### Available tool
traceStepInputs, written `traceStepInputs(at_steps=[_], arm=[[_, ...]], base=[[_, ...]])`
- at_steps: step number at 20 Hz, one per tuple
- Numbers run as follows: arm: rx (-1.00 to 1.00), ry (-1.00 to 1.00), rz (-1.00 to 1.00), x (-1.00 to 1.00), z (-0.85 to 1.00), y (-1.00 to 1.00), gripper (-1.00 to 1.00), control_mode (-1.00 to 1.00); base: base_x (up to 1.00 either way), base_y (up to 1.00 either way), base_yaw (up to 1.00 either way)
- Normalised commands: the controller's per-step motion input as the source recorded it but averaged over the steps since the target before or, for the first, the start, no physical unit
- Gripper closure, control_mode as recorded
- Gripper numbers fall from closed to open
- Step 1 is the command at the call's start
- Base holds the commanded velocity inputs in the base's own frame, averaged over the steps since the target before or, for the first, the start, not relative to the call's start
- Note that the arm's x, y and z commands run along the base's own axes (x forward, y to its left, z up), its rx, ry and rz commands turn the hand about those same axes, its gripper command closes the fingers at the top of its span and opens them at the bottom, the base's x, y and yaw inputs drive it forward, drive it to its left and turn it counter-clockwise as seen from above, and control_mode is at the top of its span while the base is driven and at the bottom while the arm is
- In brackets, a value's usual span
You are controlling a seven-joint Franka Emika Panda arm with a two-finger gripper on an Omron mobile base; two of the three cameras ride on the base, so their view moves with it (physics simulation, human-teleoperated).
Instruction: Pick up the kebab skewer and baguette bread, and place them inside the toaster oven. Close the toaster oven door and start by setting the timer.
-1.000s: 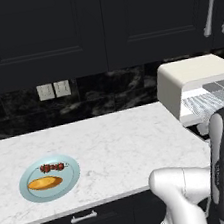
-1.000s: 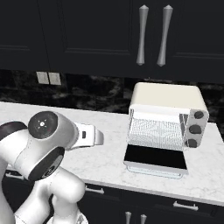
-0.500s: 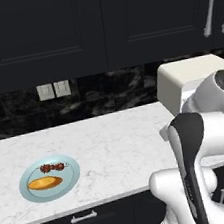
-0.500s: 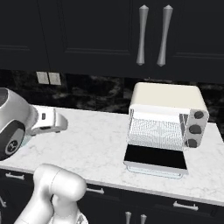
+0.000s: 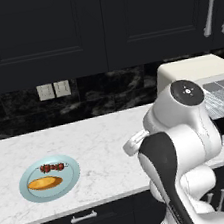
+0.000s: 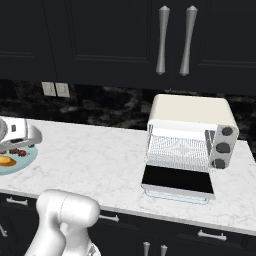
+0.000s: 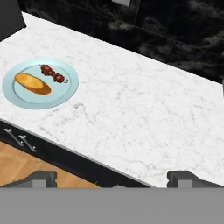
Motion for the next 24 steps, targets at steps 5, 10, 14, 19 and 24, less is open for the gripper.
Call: traceStepInputs(at_steps=[5, 10, 14, 19, 24], arm=[[0.02, 0.01, 0.15, 0.04, -0.18, 0.81, -1.00, -1.00], [0.09, 0.00, 0.13, 0.35, -0.18, 0.52, -1.00, -1.00], [0.10, 0.15, 0.11, 0.63, -0.45, 0.28, -1.00, -1.00], [-0.01, 0.15, 0.06, 0.46, -0.52, 0.50, -1.00, -1.00], [-0.07, 0.10, 0.01, 0.42, -0.43, 0.22, -1.00, -1.00]], base=[[0.00, 0.00, 0.00], [0.00, 0.00, 0.00], [0.00, 0.00, 0.00], [0.00, 0.00, 0.00], [0.00, 0.00, 0.00]])
